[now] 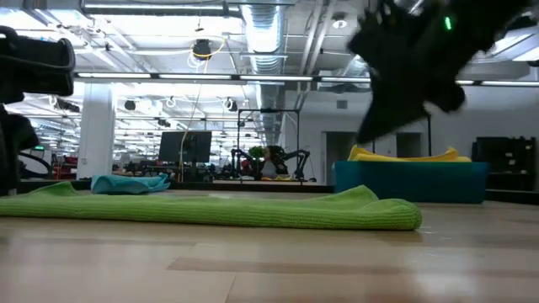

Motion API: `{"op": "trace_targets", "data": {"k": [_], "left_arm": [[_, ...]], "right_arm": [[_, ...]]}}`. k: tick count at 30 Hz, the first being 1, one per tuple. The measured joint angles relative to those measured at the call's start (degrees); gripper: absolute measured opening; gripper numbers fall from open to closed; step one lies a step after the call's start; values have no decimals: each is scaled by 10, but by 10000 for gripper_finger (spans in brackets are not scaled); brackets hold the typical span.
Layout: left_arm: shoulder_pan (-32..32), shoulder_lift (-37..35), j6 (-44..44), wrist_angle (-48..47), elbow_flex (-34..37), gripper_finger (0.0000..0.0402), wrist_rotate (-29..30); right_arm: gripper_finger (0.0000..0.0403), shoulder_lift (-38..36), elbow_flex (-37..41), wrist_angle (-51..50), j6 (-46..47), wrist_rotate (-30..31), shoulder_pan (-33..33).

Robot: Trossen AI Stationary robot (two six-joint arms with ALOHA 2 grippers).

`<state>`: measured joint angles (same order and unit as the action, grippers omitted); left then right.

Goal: Fold microfiber towels
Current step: Fold the green microfiber cloth

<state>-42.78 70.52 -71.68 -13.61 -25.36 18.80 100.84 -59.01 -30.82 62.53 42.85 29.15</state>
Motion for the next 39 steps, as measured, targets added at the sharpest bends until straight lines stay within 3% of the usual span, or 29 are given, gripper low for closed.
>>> {"op": "trace_targets", "data": {"k": [7,16,19,22,25,28,39], "left_arm": [[0,0,-8,-6,0,181,35],[0,0,-11,-12,0,180,60],[0,0,-12,-4,0,180,74],[0,0,-15,1,-1,180,95],[0,0,-30,1,-1,180,120],[0,0,-37,4,-1,180,131],[0,0,-56,9,-1,180,125]], "right_arm": [[11,20,92,173,20,-2,-5],[14,9,117,133,79,-38,-19],[10,-37,108,156,74,2,3],[13,-54,107,238,3,28,46],[14,-28,107,283,-31,23,86],[11,14,108,285,16,21,109],[13,104,107,321,97,-5,123]]}}
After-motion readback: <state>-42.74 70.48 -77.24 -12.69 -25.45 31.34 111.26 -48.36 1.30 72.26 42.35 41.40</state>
